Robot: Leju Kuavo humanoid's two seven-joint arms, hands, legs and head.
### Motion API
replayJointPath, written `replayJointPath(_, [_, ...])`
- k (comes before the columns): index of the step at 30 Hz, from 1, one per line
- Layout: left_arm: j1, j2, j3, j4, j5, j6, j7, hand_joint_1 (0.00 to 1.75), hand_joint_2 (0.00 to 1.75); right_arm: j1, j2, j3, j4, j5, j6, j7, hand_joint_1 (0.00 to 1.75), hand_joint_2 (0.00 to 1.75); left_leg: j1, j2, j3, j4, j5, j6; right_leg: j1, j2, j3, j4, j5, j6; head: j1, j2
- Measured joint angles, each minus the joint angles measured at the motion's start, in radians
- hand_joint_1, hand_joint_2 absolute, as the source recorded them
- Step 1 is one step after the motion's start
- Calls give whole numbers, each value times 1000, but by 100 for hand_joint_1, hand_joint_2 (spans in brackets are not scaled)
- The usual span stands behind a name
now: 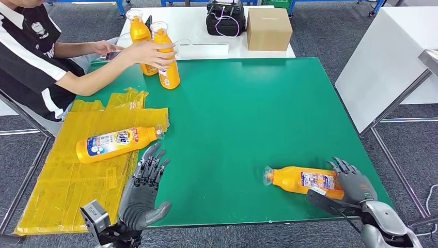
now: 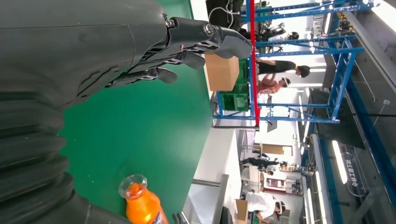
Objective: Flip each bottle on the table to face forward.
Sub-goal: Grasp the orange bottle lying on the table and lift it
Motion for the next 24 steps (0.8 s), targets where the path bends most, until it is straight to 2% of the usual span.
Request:
replayJointPath(10, [-24, -5, 0, 31, 8, 0, 2, 0, 175, -121, 1, 69, 151, 31, 1, -10, 175, 175, 0, 0, 8, 0, -1, 2, 0, 0, 3, -2, 0, 1, 0, 0])
replayJointPath(21, [-26, -5, 0, 37, 4, 2, 3, 0, 175, -148, 1, 90, 187, 42, -14, -7, 175, 175, 0, 0, 12, 0, -2, 2, 0, 1, 3, -3, 0, 1, 0, 0])
replayJointPath(24, [-25, -6, 0, 37, -8, 12, 8, 0, 175, -144, 7, 93, 187, 80, -75, 13, 175, 175, 0, 0, 11, 0, -1, 2, 0, 1, 7, -2, 0, 1, 0, 0])
